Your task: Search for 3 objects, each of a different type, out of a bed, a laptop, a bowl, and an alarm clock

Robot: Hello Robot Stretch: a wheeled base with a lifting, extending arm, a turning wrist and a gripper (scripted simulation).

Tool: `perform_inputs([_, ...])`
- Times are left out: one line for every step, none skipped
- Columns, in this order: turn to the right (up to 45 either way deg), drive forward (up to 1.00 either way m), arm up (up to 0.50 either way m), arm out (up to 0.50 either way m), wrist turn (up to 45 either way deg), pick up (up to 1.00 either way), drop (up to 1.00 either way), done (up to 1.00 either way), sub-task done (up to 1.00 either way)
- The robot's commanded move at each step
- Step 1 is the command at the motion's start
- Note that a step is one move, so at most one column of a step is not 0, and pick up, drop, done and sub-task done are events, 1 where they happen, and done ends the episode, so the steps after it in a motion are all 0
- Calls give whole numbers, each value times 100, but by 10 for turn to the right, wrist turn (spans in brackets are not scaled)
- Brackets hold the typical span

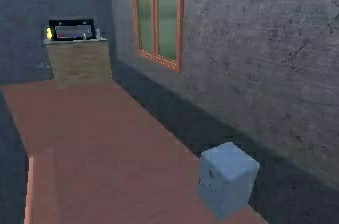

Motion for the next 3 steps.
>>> perform_inputs([-300, 0, 0, 0, 0, 0, 0, 0, 0])
perform_inputs([0, 100, 0, 0, 0, 0, 0, 0, 0])
perform_inputs([0, 100, 0, 0, 0, 0, 0, 0, 0])
